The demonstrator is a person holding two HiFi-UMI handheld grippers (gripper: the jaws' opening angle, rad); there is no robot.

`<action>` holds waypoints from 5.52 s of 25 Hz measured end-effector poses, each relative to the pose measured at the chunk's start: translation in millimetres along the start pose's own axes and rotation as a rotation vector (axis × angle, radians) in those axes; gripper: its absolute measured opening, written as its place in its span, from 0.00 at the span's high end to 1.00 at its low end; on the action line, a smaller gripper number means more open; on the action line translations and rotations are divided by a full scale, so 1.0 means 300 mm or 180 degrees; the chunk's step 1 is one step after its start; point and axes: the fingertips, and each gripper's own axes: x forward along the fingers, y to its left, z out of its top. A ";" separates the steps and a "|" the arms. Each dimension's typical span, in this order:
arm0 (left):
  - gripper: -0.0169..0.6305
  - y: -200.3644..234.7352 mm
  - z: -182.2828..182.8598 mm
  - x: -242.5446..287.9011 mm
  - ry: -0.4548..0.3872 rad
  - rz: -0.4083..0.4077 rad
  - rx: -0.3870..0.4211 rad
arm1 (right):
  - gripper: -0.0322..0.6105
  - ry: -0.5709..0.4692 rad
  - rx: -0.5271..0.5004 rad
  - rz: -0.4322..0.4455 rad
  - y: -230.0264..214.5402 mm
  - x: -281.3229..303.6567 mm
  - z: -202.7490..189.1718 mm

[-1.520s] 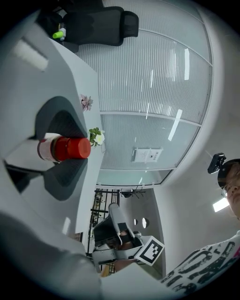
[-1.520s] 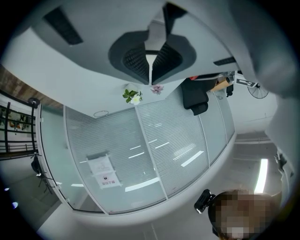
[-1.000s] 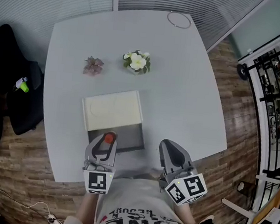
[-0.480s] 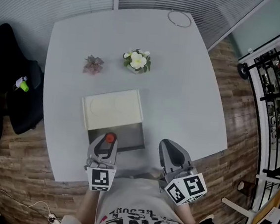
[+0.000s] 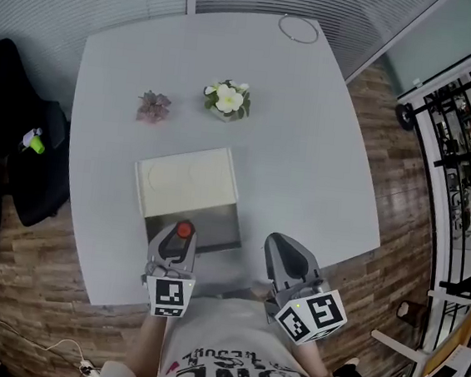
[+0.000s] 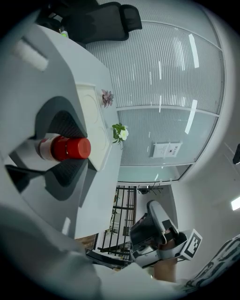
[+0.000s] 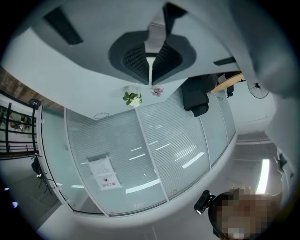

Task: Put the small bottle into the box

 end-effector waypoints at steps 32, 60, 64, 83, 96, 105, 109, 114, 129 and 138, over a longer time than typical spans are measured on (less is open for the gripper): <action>0.75 -0.032 -0.092 -0.019 0.0278 -0.0213 0.0140 | 0.91 0.0033 0.0021 0.0004 0.087 -0.004 -0.028; 0.64 -0.032 -0.041 -0.046 0.0106 -0.0554 -0.0104 | 0.91 0.0119 -0.0127 0.0120 0.232 0.073 -0.051; 0.64 -0.013 -0.010 -0.060 0.0026 -0.0534 -0.0170 | 0.91 0.0157 -0.0129 0.0167 0.252 0.086 -0.056; 0.87 0.027 0.099 -0.128 -0.0212 -0.0182 -0.0266 | 0.91 0.0041 -0.0133 0.0328 0.250 0.044 -0.043; 0.96 -0.019 0.167 -0.142 -0.0289 0.0138 -0.0182 | 0.91 -0.0017 -0.0111 0.0445 0.166 -0.026 -0.015; 0.96 -0.004 0.333 -0.175 -0.0588 0.0322 -0.0024 | 0.91 -0.0111 -0.0100 0.0479 0.123 -0.097 0.009; 0.96 -0.002 0.402 -0.200 -0.0693 0.0385 -0.0034 | 0.91 -0.0158 -0.0117 0.0467 0.106 -0.133 0.016; 0.96 -0.011 0.502 -0.246 -0.0910 0.0485 0.0005 | 0.91 -0.0205 -0.0095 0.0485 0.091 -0.174 0.015; 0.96 -0.095 0.682 -0.486 -0.1388 0.0816 -0.0013 | 0.91 -0.0432 -0.0181 0.0631 0.093 -0.323 0.014; 0.96 -0.128 0.673 -0.651 -0.1456 0.1066 -0.0090 | 0.91 -0.0588 -0.0311 0.0787 0.133 -0.359 0.087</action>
